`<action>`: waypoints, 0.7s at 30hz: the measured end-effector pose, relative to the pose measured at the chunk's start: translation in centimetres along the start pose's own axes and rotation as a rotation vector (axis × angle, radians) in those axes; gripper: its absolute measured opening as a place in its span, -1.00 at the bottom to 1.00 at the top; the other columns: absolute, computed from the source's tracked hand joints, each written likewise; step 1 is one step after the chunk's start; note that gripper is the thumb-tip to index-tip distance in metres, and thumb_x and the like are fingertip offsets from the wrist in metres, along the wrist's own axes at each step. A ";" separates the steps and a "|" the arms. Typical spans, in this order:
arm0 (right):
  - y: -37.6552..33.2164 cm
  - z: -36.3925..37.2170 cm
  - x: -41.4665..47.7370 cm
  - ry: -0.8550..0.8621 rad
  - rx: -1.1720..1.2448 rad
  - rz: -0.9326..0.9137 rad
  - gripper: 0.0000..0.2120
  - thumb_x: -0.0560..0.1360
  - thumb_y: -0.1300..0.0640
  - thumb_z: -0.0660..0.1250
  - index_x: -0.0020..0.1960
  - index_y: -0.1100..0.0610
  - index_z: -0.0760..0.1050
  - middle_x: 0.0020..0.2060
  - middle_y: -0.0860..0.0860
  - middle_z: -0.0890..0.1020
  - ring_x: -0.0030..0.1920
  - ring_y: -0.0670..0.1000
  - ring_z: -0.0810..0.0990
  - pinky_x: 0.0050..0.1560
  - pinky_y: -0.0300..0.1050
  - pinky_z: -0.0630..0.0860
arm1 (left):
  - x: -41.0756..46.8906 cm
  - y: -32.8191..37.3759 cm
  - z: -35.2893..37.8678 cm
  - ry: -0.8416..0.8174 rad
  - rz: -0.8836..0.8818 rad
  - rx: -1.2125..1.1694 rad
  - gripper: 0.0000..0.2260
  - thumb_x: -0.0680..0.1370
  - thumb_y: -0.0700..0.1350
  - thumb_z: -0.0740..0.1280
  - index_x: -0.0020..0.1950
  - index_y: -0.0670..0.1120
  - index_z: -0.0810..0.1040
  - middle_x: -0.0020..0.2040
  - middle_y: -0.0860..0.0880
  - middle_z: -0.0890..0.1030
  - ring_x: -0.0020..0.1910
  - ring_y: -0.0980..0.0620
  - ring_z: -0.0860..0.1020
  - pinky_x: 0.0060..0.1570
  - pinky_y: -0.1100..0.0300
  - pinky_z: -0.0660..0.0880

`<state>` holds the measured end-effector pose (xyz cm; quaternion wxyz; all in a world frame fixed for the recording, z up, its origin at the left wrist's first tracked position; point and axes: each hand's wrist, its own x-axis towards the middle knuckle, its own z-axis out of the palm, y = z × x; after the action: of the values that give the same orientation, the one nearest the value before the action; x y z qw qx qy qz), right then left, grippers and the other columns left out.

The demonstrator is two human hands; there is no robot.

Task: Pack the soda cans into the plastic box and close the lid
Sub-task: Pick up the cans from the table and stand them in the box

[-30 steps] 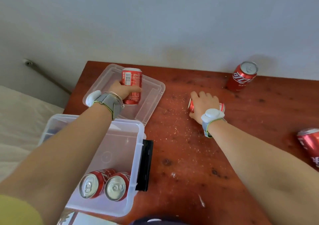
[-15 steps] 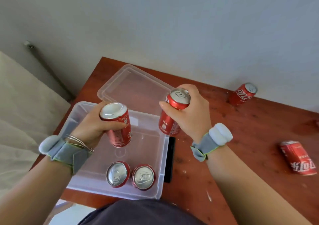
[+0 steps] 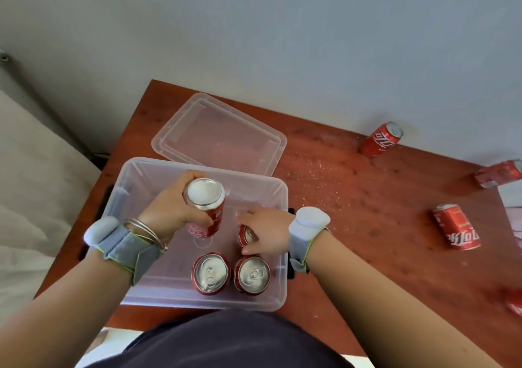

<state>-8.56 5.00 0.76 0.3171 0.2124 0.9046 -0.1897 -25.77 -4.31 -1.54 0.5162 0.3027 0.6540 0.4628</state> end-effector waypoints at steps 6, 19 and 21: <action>2.6 -1.3 -1.4 0.393 0.240 0.103 -0.68 0.53 0.20 0.19 0.25 0.14 0.51 0.20 0.09 0.59 0.24 0.12 0.50 0.26 -0.05 0.41 | -0.3 -1.2 1.5 -0.147 0.033 0.193 -0.37 0.01 -0.31 0.43 0.05 -0.03 0.44 -0.05 -0.08 0.58 -0.12 -0.03 0.54 -0.14 0.04 0.54; 3.6 3.6 -0.2 0.677 0.547 0.288 -0.46 0.60 0.19 0.06 0.53 -0.03 0.00 0.02 0.17 0.54 -0.18 0.11 0.54 -0.09 0.02 0.47 | -0.4 -2.2 1.9 -0.354 -0.245 0.234 -0.40 0.15 0.22 0.30 0.15 0.04 0.43 0.14 -0.11 0.55 0.11 -0.13 0.52 0.15 -0.12 0.47; 3.6 3.8 -0.2 0.682 0.559 0.286 -0.46 0.60 0.20 0.07 0.53 -0.03 0.02 -0.03 0.16 0.54 -0.19 0.10 0.52 -0.11 0.00 0.45 | -0.2 -1.7 2.0 -0.322 -0.260 0.208 -0.52 0.22 0.24 0.32 0.07 0.07 0.48 0.13 -0.10 0.56 0.09 -0.09 0.53 0.16 -0.09 0.46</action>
<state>-4.75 6.15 -2.67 -0.0448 0.4628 0.8330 -0.2998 -23.67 -4.57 -3.10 0.6353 0.3374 0.6408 0.2682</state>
